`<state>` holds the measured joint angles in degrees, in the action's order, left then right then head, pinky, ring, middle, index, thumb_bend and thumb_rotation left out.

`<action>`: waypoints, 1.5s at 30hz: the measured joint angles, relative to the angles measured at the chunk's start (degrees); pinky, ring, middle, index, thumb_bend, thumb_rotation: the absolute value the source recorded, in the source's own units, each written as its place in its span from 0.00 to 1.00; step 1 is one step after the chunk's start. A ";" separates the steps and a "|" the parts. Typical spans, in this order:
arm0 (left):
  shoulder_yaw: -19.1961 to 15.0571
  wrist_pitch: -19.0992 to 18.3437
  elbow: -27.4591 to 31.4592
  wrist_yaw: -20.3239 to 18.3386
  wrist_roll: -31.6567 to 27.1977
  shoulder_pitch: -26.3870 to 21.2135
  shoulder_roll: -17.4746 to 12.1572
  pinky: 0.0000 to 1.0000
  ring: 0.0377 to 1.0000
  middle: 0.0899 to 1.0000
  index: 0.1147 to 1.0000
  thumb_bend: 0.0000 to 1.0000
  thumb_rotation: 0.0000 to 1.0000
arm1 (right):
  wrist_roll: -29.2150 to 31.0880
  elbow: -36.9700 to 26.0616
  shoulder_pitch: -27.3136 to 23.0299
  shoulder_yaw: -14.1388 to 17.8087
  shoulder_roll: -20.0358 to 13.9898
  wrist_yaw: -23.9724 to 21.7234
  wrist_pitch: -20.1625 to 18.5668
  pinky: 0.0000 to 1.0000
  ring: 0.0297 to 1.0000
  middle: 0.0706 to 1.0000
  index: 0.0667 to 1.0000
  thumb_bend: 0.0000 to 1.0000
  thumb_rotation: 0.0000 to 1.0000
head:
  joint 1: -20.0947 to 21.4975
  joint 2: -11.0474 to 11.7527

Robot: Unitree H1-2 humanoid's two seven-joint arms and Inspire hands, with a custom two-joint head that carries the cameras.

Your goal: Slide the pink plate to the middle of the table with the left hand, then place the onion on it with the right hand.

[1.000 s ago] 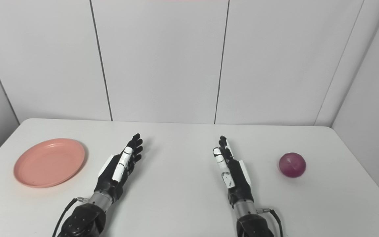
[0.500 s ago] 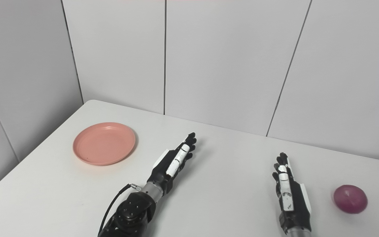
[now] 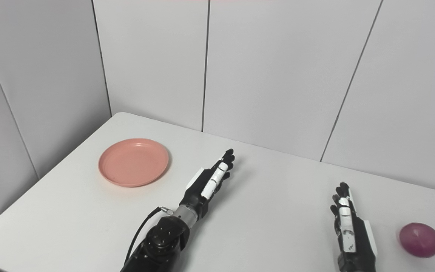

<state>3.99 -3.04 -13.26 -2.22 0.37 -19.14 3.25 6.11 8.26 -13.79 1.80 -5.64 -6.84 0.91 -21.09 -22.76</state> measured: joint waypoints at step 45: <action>-15.99 -2.38 0.14 -5.46 -10.01 -5.69 -18.47 0.96 0.96 0.96 0.94 0.62 1.00 | -0.03 -8.49 1.73 -0.24 0.01 0.18 -4.67 1.00 1.00 1.00 1.00 0.15 1.00 | -4.66 4.39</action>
<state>-12.01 -5.42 -13.12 -7.69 -9.65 -24.82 -15.22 6.07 -0.23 -12.06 1.56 -5.63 -6.66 -3.76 -25.75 -18.37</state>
